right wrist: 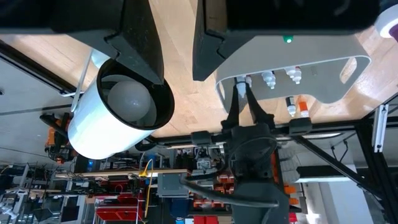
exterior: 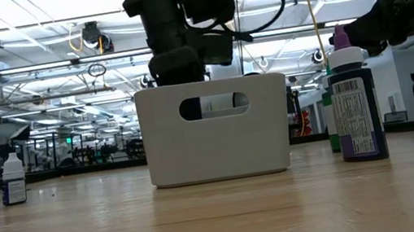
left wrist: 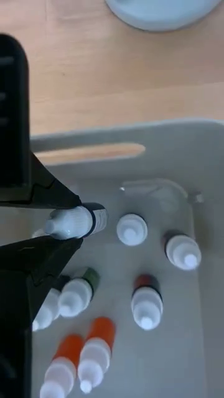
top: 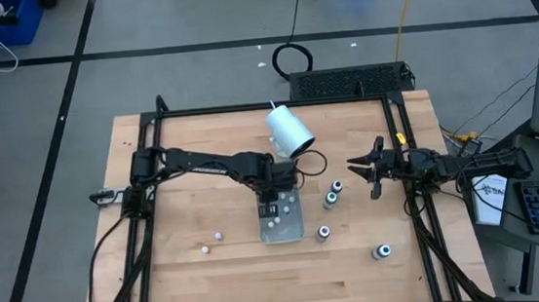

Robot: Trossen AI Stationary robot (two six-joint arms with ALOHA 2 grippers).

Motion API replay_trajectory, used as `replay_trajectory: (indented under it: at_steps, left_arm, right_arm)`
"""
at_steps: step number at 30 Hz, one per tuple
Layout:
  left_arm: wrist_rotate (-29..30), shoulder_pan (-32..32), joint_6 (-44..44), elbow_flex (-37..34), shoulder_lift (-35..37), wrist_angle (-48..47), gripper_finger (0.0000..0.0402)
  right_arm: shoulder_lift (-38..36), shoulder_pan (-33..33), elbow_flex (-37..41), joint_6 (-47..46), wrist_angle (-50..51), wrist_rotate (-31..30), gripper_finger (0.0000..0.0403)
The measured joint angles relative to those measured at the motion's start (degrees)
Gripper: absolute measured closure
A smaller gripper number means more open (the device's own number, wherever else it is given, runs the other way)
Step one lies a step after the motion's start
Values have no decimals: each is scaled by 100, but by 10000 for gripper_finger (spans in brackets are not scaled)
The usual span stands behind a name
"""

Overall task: Pick & Place food coloring
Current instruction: Put the small violet food coloring bottle into the gray bin, then put the small blue food coloring bottle into the gray bin

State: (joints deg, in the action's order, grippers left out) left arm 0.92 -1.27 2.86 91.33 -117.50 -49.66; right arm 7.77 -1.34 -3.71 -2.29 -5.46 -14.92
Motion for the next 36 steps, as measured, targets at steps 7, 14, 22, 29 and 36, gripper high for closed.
replay_trajectory:
  at_steps: [7,14,22,29,36]
  left_arm:
    - [60,-58,-107,7,-86,-151,343]
    - [10,-69,-164,4,-96,-149,343]
    - [-239,-64,-193,4,-95,-115,341]
    - [-239,-64,-232,4,-95,-108,288]
    - [-239,-64,-283,4,-95,-104,297]
  right_arm:
    - [0,1,-1,0,-12,0,325]
    - [0,1,-1,0,-6,0,325]
    - [0,0,-1,-2,-6,0,325]
    - [0,0,-1,-2,-6,0,325]
    - [0,2,0,1,-6,0,325]
